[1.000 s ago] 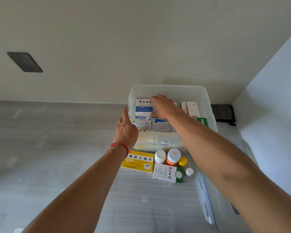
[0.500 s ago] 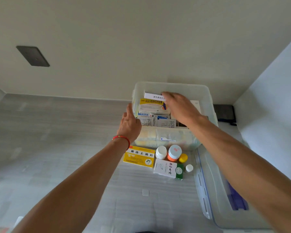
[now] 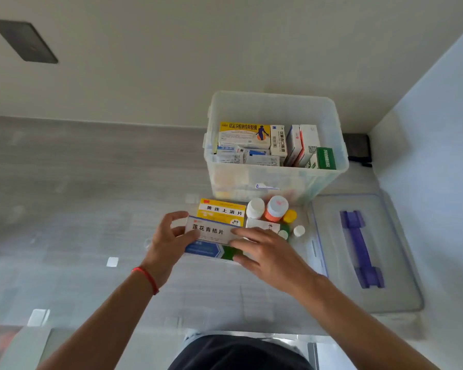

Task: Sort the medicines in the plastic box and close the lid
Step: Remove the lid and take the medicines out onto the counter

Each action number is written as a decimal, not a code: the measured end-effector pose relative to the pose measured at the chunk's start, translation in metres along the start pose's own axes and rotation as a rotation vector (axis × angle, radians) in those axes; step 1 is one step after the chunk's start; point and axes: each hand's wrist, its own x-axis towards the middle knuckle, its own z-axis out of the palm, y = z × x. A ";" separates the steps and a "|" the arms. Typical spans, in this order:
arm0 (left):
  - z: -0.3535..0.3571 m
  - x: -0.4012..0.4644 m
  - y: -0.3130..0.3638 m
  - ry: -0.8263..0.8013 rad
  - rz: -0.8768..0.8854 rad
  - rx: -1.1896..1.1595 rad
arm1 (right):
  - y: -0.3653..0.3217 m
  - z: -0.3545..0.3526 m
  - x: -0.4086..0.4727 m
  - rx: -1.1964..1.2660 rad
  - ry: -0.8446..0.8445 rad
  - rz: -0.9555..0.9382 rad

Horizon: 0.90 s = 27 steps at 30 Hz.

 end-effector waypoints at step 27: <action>0.084 0.095 0.144 0.156 0.781 0.844 | 0.116 -0.099 0.163 0.042 -0.221 0.491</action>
